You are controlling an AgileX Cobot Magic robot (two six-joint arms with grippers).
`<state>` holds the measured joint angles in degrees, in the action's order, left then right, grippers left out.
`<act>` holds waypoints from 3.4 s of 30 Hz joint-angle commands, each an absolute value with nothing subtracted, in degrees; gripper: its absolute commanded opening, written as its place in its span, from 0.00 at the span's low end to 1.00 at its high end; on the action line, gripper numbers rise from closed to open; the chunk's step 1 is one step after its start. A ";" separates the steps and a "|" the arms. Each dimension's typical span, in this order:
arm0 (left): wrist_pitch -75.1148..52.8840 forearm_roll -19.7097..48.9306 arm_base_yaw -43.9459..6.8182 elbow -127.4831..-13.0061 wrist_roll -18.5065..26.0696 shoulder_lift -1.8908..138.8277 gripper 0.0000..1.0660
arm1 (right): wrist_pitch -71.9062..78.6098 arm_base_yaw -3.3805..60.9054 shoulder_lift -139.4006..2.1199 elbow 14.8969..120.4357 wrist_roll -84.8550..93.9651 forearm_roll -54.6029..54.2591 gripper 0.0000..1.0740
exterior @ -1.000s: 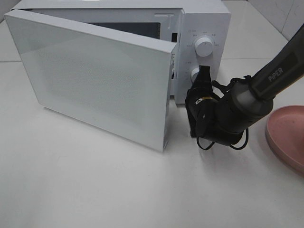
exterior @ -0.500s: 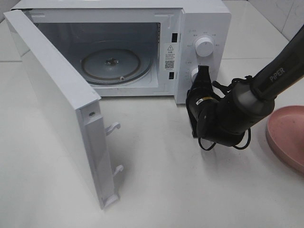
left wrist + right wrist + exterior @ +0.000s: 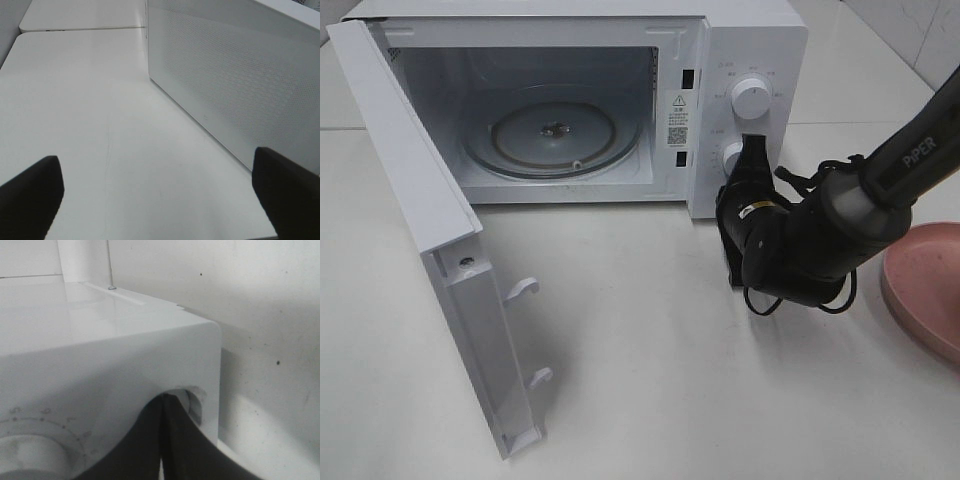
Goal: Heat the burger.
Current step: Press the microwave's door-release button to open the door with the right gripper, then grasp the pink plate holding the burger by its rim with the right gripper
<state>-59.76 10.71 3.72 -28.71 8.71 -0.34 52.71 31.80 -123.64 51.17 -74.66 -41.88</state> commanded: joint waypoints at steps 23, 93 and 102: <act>-59.53 10.77 3.44 -28.53 8.71 -1.43 0.90 | 38.79 32.03 -111.73 42.40 -62.17 -37.76 0.00; -59.53 10.77 3.44 -28.53 8.71 -1.43 0.90 | -60.68 22.92 -86.69 58.73 -1.66 -1.43 0.22; -59.53 10.77 3.44 -28.53 8.71 -1.43 0.90 | -60.62 15.81 -86.69 58.73 -1.66 4.81 0.38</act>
<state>-59.76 10.71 3.72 -28.71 8.71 -0.34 -59.87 17.02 -87.09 58.50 -2.64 3.44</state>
